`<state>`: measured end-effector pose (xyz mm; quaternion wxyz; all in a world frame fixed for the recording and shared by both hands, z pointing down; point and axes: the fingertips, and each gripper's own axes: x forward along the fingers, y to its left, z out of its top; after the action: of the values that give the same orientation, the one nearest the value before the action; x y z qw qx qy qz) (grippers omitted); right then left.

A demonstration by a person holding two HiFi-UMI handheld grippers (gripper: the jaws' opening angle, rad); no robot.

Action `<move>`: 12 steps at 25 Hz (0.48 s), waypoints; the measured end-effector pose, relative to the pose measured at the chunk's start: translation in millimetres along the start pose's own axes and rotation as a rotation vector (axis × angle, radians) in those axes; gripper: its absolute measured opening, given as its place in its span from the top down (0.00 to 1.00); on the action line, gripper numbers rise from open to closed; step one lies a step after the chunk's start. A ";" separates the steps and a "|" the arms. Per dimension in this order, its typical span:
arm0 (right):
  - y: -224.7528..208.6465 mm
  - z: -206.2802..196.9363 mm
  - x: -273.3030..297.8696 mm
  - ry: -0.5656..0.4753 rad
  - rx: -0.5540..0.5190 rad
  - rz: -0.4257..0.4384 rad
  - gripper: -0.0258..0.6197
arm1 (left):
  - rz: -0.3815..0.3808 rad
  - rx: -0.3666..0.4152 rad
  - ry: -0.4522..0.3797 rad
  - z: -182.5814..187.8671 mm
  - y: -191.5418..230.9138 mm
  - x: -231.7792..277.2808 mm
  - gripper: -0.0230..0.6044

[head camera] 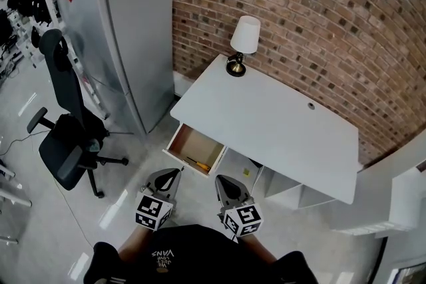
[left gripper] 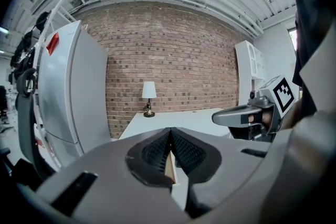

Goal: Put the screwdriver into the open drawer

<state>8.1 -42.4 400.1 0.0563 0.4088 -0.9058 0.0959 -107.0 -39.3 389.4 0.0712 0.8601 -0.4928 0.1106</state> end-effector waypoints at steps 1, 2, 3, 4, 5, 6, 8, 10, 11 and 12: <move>0.3 0.0 -0.1 0.000 0.000 0.003 0.97 | 0.000 0.000 -0.001 0.0 -1.2 -0.1 0.95; 0.5 0.0 -0.2 -0.001 -0.001 0.006 0.97 | 0.001 0.001 0.000 0.0 -2.2 -0.1 0.95; 0.7 0.0 -0.4 -0.001 -0.003 0.009 0.97 | 0.000 0.003 0.001 -0.4 -3.4 0.1 0.95; 0.6 0.0 -0.7 -0.002 -0.004 0.010 0.97 | 0.000 0.005 0.003 -0.9 -4.7 0.4 0.95; 0.3 0.2 -1.0 -0.003 -0.004 0.011 0.97 | 0.000 0.006 0.004 -1.2 -5.7 0.8 0.95; -0.1 0.6 -1.1 -0.004 -0.005 0.011 0.97 | 0.000 0.007 0.005 -1.0 -6.1 1.1 0.95; -0.8 1.3 -0.6 -0.003 -0.005 0.011 0.97 | 0.004 0.008 0.004 0.4 -5.0 1.4 0.95; -1.7 0.9 -0.2 0.001 -0.005 0.010 0.97 | 0.009 0.007 0.003 1.6 -4.4 1.9 0.95; -2.4 0.4 -0.3 0.002 -0.005 0.009 0.97 | 0.010 0.006 0.003 1.8 -4.8 2.3 0.95; -3.1 0.1 -0.3 0.003 -0.005 0.010 0.97 | 0.012 0.005 0.002 1.8 -5.1 3.0 0.95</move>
<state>10.6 -44.3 400.4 0.0585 0.4039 -0.9080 0.0946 -100.9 -39.6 388.3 0.0689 0.8573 -0.4974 0.1131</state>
